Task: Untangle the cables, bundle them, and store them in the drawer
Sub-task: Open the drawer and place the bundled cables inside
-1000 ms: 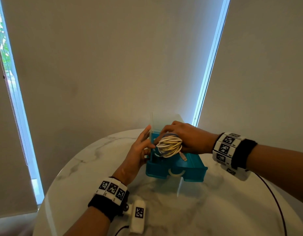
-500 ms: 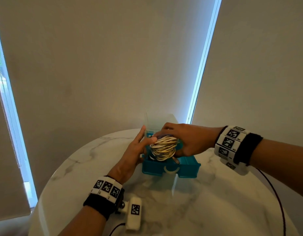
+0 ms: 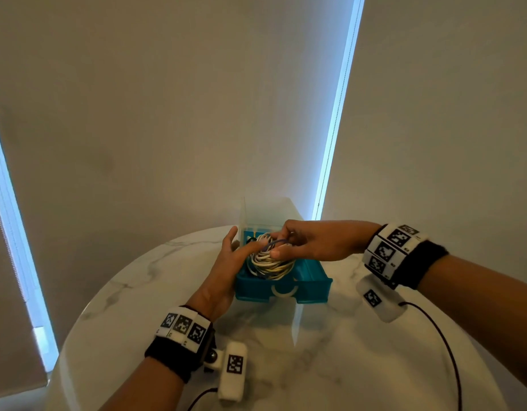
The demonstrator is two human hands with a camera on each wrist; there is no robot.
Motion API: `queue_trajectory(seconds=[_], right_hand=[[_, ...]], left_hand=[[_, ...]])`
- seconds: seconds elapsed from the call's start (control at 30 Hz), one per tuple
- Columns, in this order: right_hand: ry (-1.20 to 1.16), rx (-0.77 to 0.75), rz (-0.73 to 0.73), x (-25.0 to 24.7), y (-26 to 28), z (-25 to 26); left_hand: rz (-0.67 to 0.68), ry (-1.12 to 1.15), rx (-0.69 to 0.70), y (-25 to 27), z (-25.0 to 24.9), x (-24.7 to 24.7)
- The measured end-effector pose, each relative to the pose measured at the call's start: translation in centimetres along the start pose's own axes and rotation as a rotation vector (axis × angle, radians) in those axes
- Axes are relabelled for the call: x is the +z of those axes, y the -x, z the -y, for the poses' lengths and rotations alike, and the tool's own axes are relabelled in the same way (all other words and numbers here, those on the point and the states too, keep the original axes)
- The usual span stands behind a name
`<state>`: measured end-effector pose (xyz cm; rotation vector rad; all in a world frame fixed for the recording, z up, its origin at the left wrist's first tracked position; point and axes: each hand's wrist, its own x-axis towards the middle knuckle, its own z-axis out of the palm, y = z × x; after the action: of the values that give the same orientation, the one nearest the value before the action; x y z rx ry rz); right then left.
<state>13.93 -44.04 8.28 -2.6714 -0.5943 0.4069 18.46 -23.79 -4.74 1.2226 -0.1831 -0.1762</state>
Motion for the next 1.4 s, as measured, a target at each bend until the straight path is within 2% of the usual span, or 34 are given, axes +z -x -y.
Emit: queue_trajectory(seconds=[0.13,0.27,0.4,0.47,0.57,0.67,0.87,1.03,1.2,1.33,1.4], right_hand=[[0.142,-0.004,-0.037,0.0,-0.7,-1.0],[0.303,-0.024,-0.169,-0.1,-0.6,-0.6],[0.301,-0.074,-0.227,1.7,-0.8,-0.6],[0.273,-0.059,-0.233,2.7,-0.8,-1.3],[0.082,-0.028,-0.220,3.0,-0.3,-1.3],[0.144,-0.028,-0.242,2.4,-0.2,-0.9],[0.152,-0.054,-0.152,0.4,0.0,-0.6],[0.137,-0.145,-0.354,1.3,0.1,-0.7],[0.230,-0.221,-0.304,3.1,1.5,-1.0],[0.232,-0.202,-0.258,2.8,2.2,-1.7],[0.290,-0.191,-0.285,2.8,2.1,-2.3]], left_hand=[[-0.029,-0.075,0.006,-0.8,-0.3,-0.2],[-0.083,-0.130,-0.015,-1.0,-0.8,0.4],[-0.132,-0.213,-0.063,-1.2,-1.2,0.6],[-0.121,-0.323,-0.086,-1.3,-2.0,0.5],[-0.142,-0.594,-0.064,-1.2,-4.2,0.7],[-0.165,-0.762,-0.013,-1.6,-5.2,1.2],[-0.176,-0.727,-0.046,-2.8,-5.4,1.5],[-0.156,-0.684,-0.117,-3.1,-5.8,1.9],[-0.129,-0.718,-0.146,-3.2,-6.1,2.2],[-0.133,-0.718,-0.171,-3.4,-5.5,2.2],[-0.138,-0.688,-0.179,-3.6,-5.3,2.3]])
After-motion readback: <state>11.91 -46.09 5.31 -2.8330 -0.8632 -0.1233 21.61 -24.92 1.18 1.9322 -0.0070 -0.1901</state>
